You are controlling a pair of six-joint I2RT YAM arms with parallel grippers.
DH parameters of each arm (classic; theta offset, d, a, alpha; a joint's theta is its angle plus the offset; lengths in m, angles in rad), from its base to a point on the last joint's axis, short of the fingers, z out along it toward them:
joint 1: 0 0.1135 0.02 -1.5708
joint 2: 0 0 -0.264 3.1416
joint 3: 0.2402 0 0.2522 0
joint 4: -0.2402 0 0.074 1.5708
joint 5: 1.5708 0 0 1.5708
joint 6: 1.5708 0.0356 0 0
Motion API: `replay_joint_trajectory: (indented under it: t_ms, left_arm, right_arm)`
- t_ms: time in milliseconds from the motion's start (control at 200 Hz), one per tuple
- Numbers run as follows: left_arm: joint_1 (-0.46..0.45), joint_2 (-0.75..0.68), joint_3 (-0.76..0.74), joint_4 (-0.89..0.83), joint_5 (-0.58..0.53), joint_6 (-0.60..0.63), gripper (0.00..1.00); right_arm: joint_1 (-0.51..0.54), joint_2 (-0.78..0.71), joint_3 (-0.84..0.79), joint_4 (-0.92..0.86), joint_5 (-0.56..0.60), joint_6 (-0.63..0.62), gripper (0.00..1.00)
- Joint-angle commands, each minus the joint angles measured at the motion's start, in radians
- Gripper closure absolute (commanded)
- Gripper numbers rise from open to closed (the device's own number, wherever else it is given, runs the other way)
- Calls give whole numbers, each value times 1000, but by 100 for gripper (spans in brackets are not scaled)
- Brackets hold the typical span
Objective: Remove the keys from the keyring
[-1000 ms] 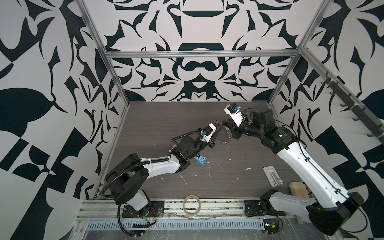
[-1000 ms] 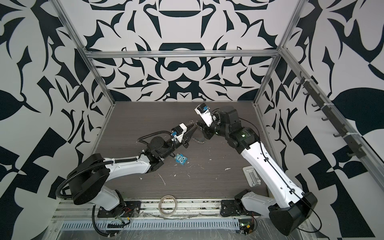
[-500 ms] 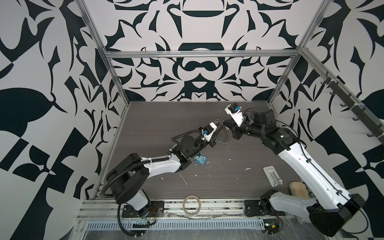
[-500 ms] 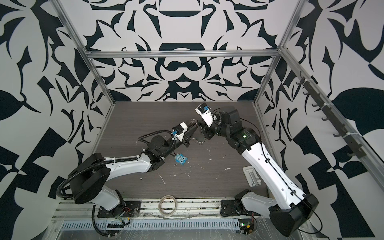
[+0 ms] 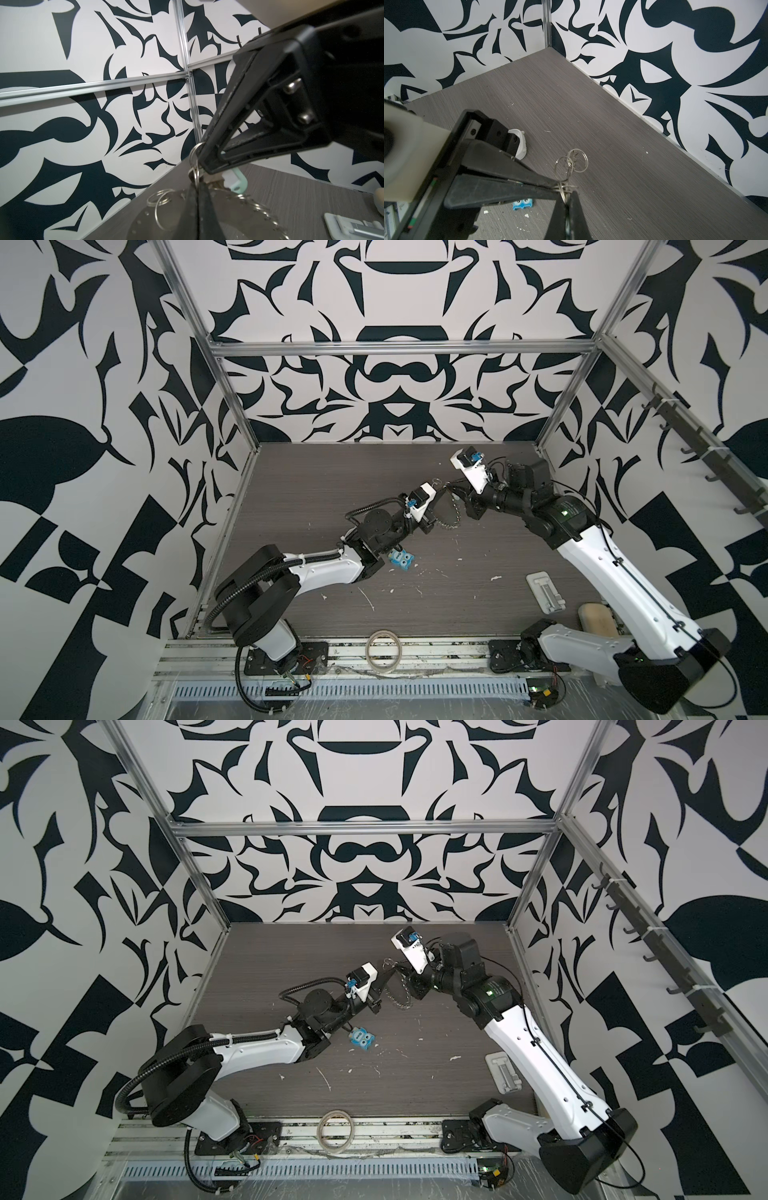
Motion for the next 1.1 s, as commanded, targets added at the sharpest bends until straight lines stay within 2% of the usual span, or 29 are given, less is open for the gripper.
replay_joint_trajectory:
  t_ms: [0,115,225,415,600,755,925,1010,1095]
  left_arm:
    - [21,-72,67,-218,32,-7,100]
    - [42,-119,155,-491,87,27,100]
    - [52,-129,230,-659,122,52,100]
    - [52,-105,303,-751,156,73,100]
    - [58,-108,322,-768,148,95,100]
    - [68,-110,328,-735,211,76,100]
    - [69,-127,282,-606,222,62,100]
    - [72,-138,202,-444,212,56,100]
    - [74,-131,172,-374,217,51,100]
  right_arm:
    - [3,-31,41,-43,-4,-79,100]
    - [7,-22,52,-109,1,-135,100]
    - [23,-5,60,-157,13,-166,100]
    - [83,41,76,-196,28,-185,100]
    - [95,58,81,-225,35,-206,100]
    - [95,69,75,-219,-23,-206,100]
    - [92,77,79,-214,-39,-203,100]
    - [40,30,45,-116,-145,-116,100]
    - [5,26,48,-84,-186,-88,100]
